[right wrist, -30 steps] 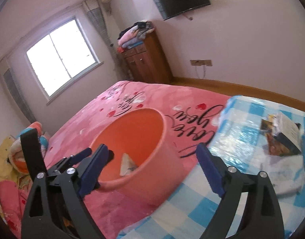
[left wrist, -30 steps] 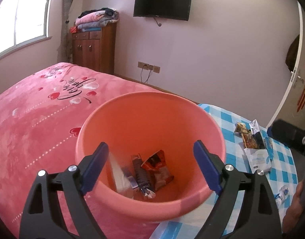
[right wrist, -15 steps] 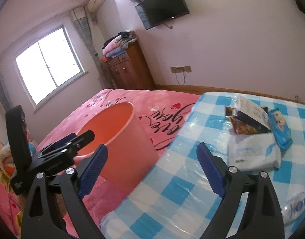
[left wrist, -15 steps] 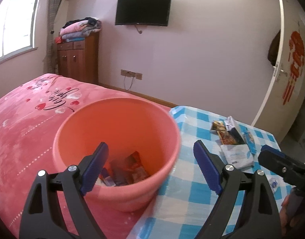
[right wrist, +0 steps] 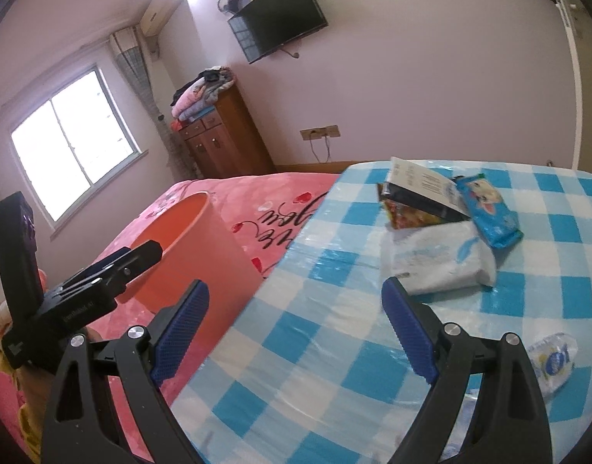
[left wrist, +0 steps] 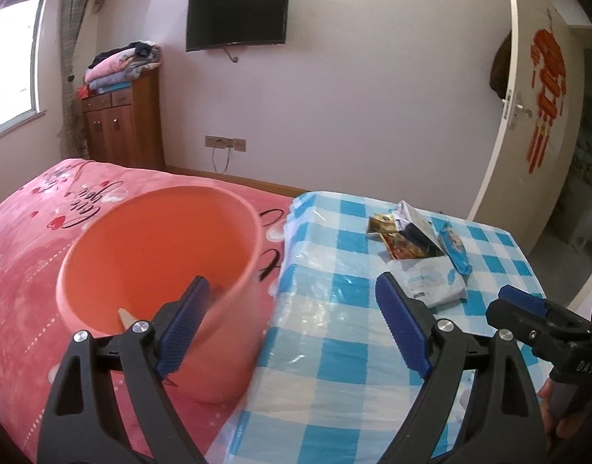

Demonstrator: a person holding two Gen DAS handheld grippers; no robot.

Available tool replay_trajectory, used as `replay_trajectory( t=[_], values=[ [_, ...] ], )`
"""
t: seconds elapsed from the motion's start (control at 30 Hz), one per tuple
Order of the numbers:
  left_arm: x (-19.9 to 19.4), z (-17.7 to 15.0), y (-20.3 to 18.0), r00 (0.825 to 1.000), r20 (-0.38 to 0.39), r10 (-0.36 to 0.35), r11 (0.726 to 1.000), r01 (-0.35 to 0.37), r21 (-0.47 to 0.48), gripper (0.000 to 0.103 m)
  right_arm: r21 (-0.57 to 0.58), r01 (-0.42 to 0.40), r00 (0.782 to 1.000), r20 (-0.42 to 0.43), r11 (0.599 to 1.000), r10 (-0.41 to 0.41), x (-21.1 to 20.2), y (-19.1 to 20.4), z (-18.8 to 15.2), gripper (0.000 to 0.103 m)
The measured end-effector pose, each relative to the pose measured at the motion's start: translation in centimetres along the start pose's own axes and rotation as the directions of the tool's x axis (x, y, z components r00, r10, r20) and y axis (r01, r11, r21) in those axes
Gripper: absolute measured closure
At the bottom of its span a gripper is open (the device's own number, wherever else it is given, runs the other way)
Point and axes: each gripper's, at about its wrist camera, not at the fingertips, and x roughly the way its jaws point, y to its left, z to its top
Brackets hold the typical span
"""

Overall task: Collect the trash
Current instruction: 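Move both tools back toward the remaining trash on the table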

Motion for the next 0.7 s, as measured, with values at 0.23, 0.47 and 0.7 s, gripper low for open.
replay_trajectory(
  t=[0.23, 0.47, 0.7],
  values=[
    [0.6, -0.4, -2.9, 1.0, -0.018, -0.026, 0.999, 0.027, 0.044, 0.015, 0.044, 0.032, 0.999, 0.011, 0.999, -0.032, -1.5, -3.0, -1.0, 0.013],
    [1.5, -0.7, -5.6, 0.998, -0.04, -0.057, 0.995, 0.06, 0.085, 0.015, 0.09, 0.061, 0.998, 0.019, 0.994, -0.063, -3.0, -5.6, -1.8, 0.013],
    [2.9, -1.0, -8.6, 0.994, -0.073, -0.084, 0.987, 0.093, 0.128, 0.015, 0.131, 0.087, 0.996, 0.024, 0.987, -0.091, -4.2, -8.4, -2.8, 0.013]
  ],
)
